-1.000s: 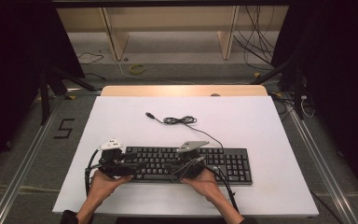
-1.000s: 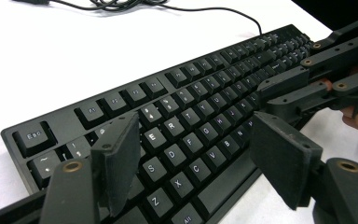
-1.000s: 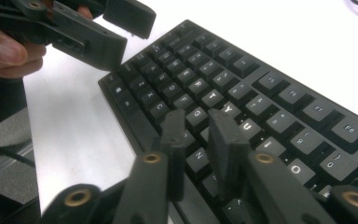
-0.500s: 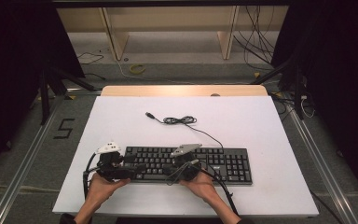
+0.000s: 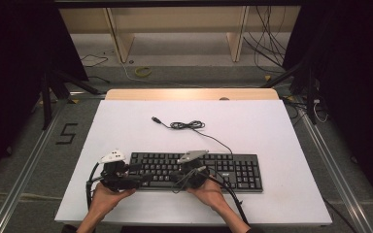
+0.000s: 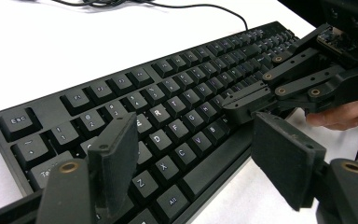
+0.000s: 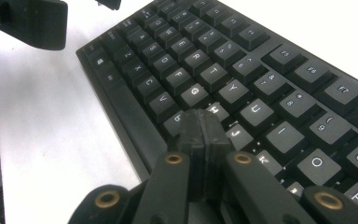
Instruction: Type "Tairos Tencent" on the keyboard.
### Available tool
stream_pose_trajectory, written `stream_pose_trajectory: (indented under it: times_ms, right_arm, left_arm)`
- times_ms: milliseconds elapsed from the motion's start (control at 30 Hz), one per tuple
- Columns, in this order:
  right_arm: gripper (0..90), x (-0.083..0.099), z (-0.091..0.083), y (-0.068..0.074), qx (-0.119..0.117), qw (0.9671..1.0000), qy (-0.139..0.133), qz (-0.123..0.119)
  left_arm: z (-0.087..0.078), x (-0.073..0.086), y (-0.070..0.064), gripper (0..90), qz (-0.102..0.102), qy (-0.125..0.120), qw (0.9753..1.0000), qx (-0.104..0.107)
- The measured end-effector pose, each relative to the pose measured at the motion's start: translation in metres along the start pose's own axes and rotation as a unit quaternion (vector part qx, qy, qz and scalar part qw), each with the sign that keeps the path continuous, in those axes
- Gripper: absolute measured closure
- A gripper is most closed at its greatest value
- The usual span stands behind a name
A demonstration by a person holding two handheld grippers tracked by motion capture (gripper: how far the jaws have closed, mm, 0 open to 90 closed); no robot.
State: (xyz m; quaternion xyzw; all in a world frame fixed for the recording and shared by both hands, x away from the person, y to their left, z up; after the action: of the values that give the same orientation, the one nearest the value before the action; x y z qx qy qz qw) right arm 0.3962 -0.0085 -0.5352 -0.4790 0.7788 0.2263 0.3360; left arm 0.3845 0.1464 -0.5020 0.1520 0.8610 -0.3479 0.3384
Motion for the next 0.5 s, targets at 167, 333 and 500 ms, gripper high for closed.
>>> stream_pose_trajectory:
  times_ms: [167,333,500]
  right_arm:
    - [90.0,0.0022,0.0025,0.0013,0.004,1.0,0.005,-0.008]
    - [90.0,0.0018,0.0017,0.0008,0.002,1.0,0.004,-0.001]
    - [87.6,-0.0015,-0.0031,-0.0013,0.002,0.9999,-0.012,0.007]
  left_arm:
    - [-0.0003,-0.0003,0.0025,31.6,-0.001,-0.001,1.0,-0.002]
    - [0.0,-0.0008,0.0045,32.2,-0.003,-0.003,1.0,-0.004]
    - [0.0003,-0.0011,0.0057,32.5,-0.004,-0.004,1.0,-0.004]
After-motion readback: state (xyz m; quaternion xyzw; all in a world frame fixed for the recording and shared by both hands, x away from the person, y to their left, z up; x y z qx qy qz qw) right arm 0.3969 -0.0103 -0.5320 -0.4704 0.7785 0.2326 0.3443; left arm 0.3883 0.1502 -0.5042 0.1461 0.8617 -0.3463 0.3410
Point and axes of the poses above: each handheld gripper's, and its own axes: z roughly forward along the jaws, x roughly out of its underside, y roughly to its left, the point moved 8 cm from there along z, roughly forward along the jaws, and after that the axes turned 13 degrees about -z, right-handed, at the moved point
